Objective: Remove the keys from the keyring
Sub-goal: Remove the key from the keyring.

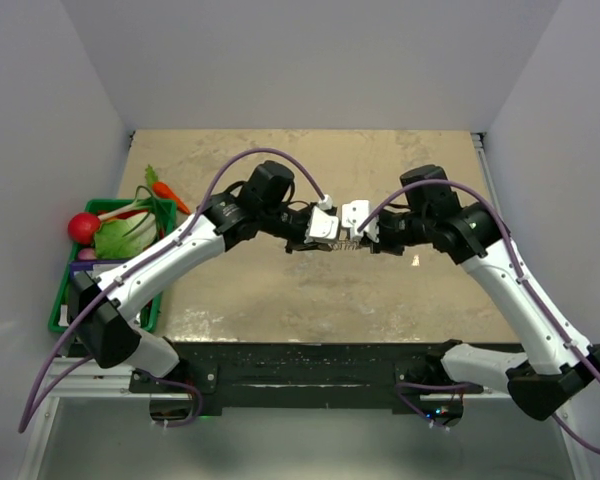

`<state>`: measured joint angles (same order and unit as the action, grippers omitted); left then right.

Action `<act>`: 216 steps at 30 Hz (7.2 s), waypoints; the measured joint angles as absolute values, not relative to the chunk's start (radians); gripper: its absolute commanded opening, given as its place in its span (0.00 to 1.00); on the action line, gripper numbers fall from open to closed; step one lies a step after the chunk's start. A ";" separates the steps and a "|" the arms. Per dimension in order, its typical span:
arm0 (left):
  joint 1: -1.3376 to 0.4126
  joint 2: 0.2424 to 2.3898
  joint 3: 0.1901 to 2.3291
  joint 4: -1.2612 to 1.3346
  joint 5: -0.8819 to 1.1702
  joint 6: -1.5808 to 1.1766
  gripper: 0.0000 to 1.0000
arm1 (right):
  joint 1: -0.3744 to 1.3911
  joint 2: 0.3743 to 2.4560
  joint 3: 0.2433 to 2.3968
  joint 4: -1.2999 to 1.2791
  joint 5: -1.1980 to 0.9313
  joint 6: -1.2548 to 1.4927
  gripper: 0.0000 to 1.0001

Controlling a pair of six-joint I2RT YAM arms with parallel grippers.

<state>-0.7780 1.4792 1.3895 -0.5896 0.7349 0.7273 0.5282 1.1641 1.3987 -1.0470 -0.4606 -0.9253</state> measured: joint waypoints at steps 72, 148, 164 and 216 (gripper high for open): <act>-0.793 1.372 1.327 -0.347 0.538 0.333 0.00 | 0.282 1.244 1.456 -0.899 -0.814 -0.497 0.31; -0.777 1.371 1.310 -0.310 0.529 0.305 0.00 | 0.183 1.372 1.516 -0.873 -1.161 -0.400 0.39; -0.779 1.372 1.310 -0.310 0.551 0.298 0.00 | 0.192 1.380 1.516 -0.876 -1.171 -0.420 0.38; -0.770 1.372 1.311 -0.315 0.537 0.279 0.00 | 0.373 1.185 1.278 -0.836 -0.839 -0.513 0.45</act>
